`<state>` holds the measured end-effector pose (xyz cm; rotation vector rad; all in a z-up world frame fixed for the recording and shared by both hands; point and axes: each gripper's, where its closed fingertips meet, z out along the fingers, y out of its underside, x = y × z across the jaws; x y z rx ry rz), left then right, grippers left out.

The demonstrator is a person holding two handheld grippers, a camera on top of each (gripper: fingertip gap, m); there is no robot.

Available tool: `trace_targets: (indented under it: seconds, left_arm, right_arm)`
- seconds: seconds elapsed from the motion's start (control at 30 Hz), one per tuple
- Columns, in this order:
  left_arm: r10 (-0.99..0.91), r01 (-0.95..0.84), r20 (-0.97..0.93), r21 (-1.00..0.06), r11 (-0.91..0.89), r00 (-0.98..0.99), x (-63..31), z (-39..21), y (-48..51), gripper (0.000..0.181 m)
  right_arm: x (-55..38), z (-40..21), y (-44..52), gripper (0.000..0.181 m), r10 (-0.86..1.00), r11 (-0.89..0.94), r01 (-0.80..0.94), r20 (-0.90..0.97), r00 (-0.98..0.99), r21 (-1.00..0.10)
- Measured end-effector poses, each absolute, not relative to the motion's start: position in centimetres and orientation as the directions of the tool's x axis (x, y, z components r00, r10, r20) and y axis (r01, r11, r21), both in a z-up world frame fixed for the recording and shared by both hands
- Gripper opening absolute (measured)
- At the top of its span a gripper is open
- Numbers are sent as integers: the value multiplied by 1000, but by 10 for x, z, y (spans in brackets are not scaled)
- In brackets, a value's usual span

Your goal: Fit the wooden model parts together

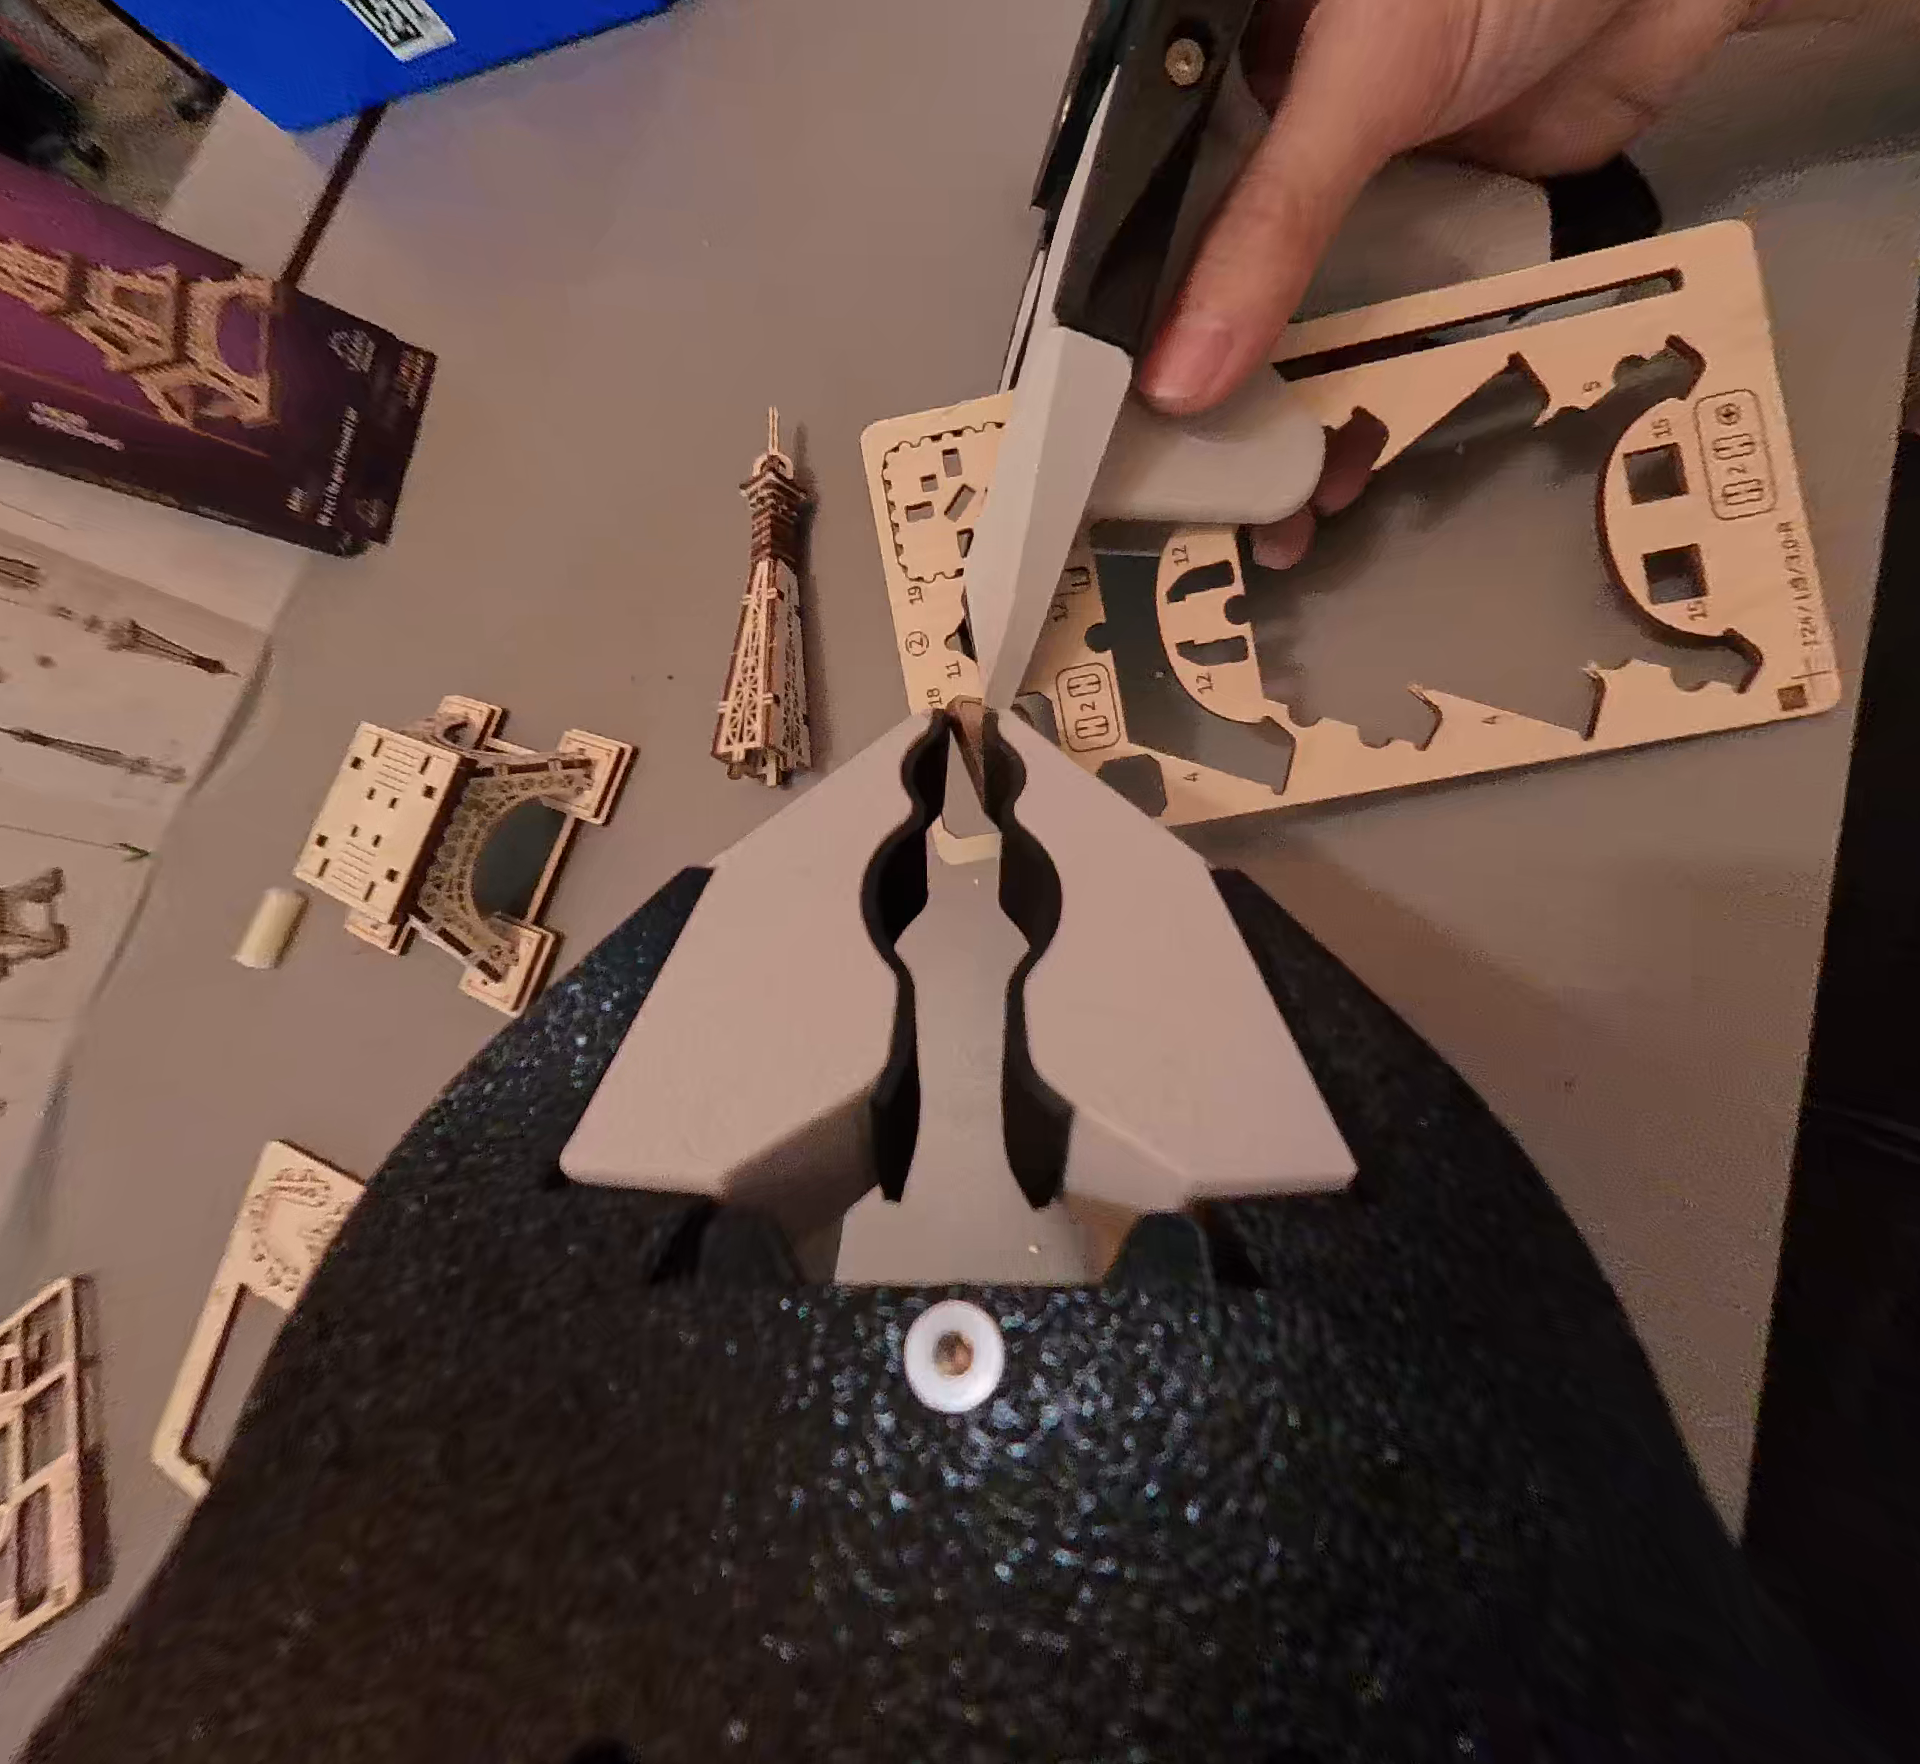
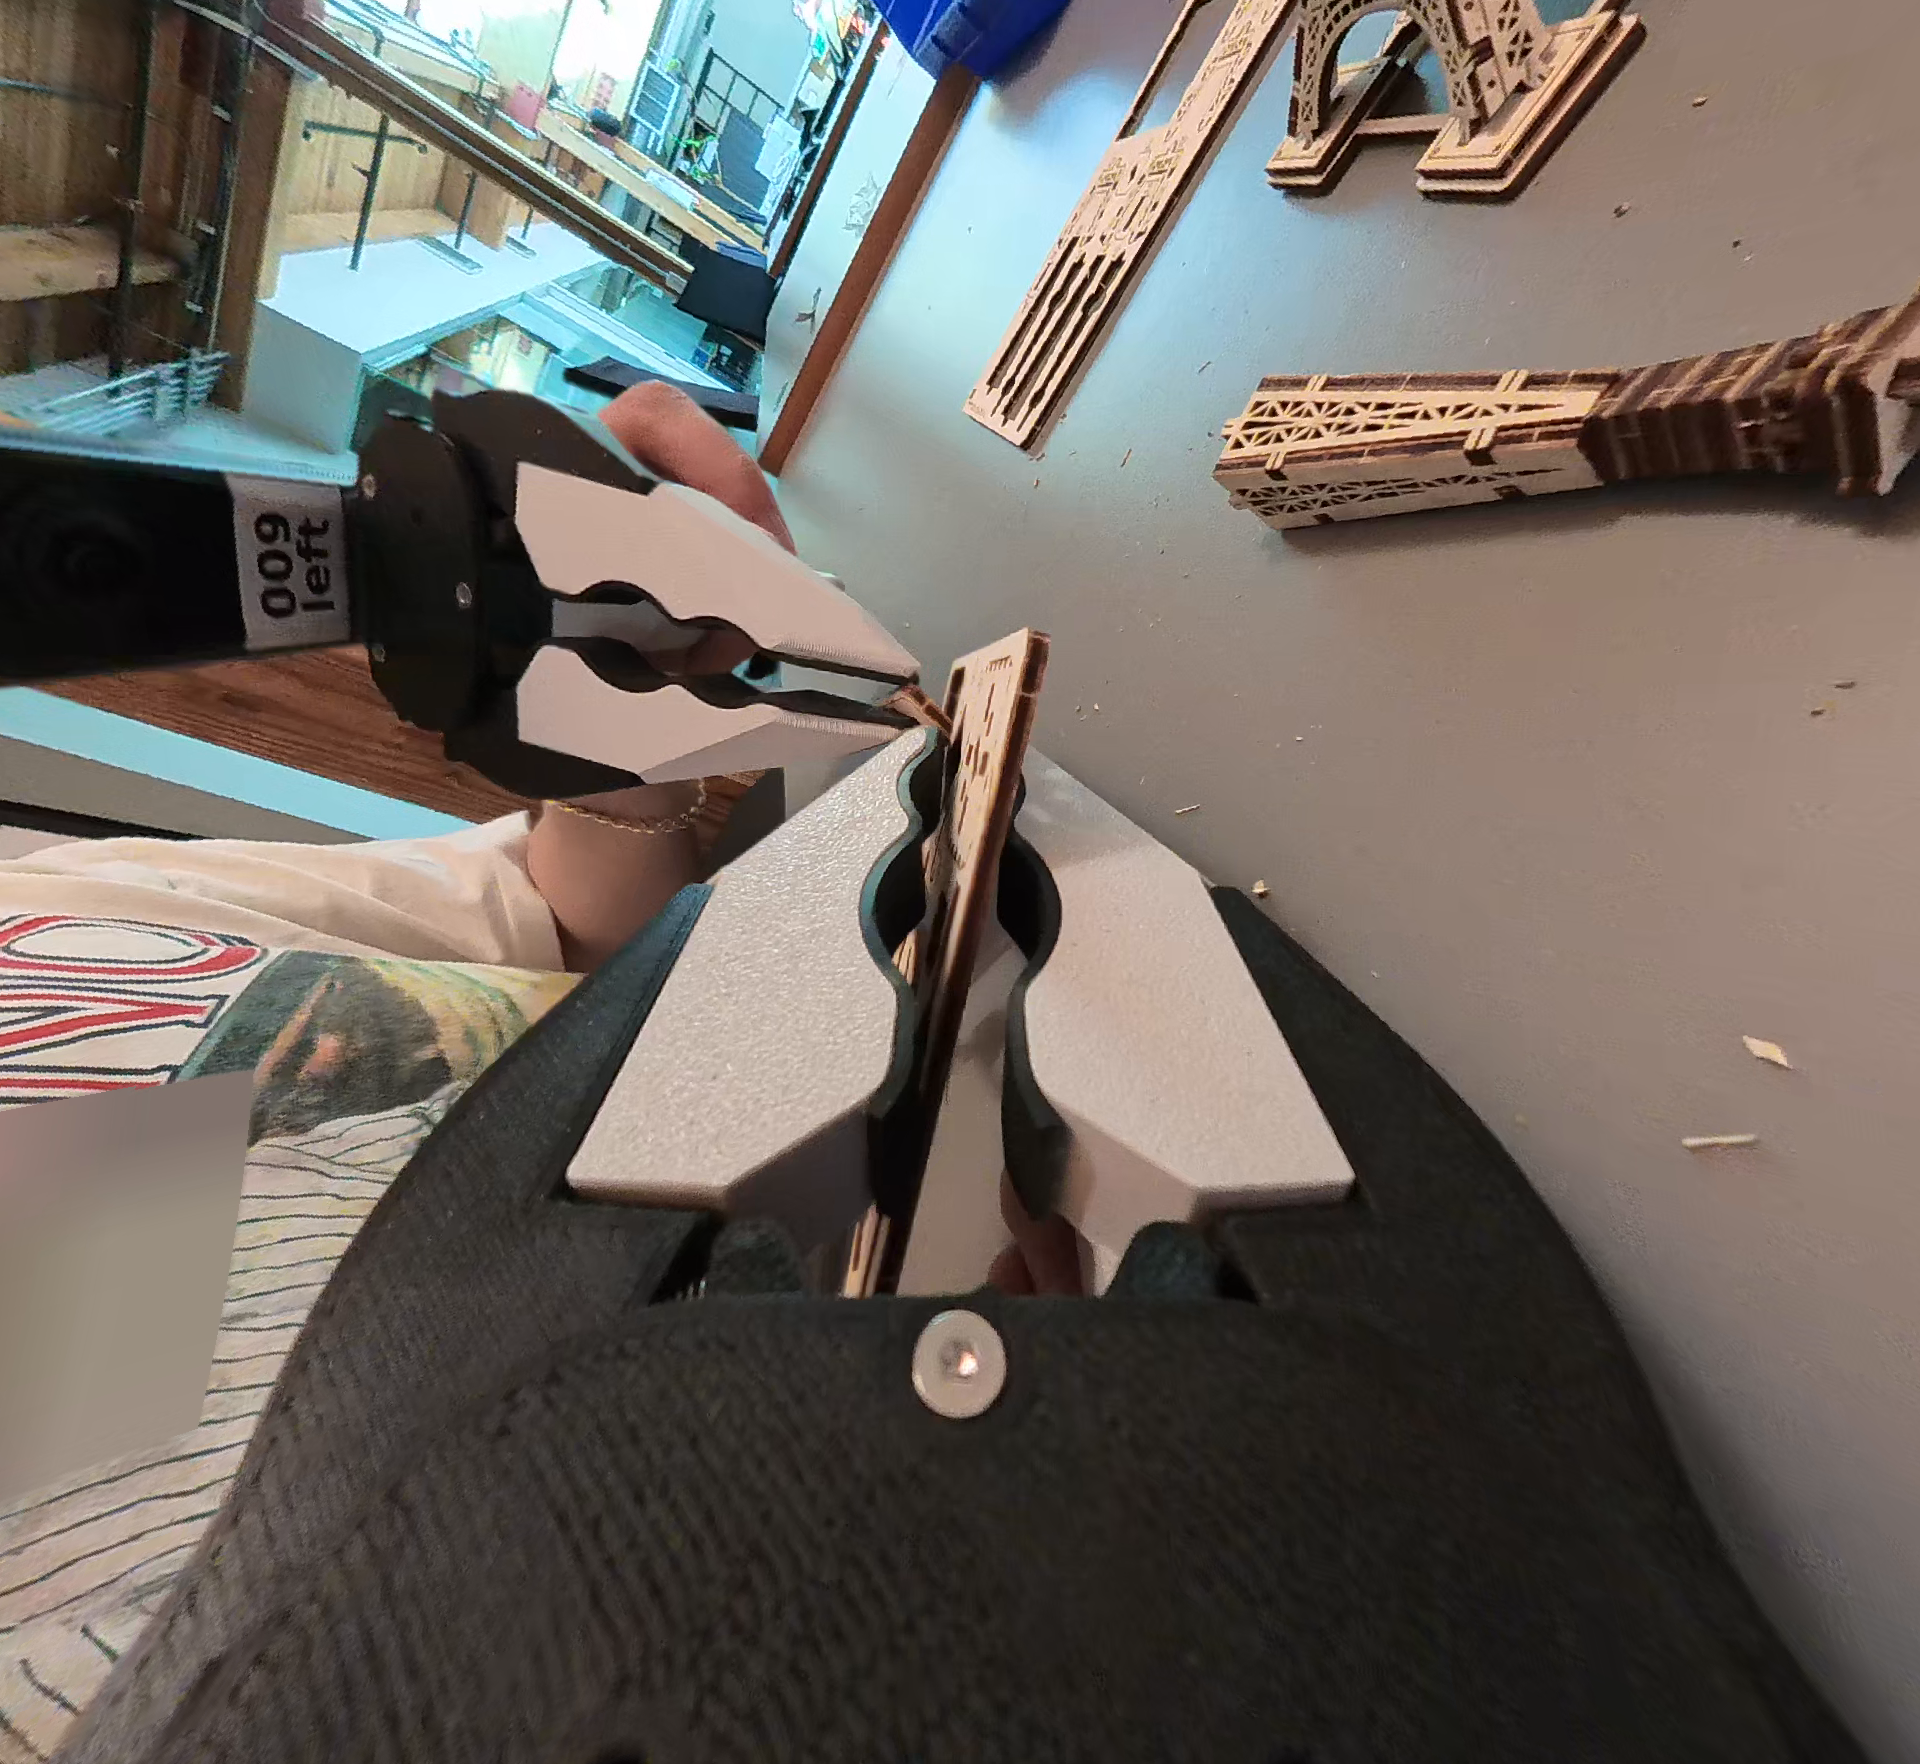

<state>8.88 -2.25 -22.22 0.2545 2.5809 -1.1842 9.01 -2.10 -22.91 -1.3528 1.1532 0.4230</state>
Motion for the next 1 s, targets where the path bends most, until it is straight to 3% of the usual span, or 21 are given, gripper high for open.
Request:
trace_targets:
  seconds: [0.17,0.37,0.57,0.7,0.83,1.0]
  left_arm:
    - [40,274,-313,-757,593,-949,89,-217,-24,3]
    - [72,40,-17,-940,340,-997,89,-196,-21,0]
    - [2,-173,174,-976,134,-985,113,-165,-7,0]
    - [-192,-149,96,-947,285,-977,148,-189,10,1]
    - [-211,-150,74,-916,372,-975,148,-204,11,1]
    - [-207,-284,212,-853,437,-955,142,-227,9,1]
  right_arm:
    - [90,-225,-22,4,-343,263,-803,-829,441,-535]
    - [95,-217,-31,2,-285,342,-794,-860,423,-503]
    - [97,-222,-30,2,-335,334,-786,-845,417,-520]
    - [103,-219,-38,2,-343,392,-761,-850,400,-517]
    - [104,-218,-39,2,-342,401,-757,-851,398,-515]
    - [103,-218,-39,2,-344,398,-755,-848,404,-521]
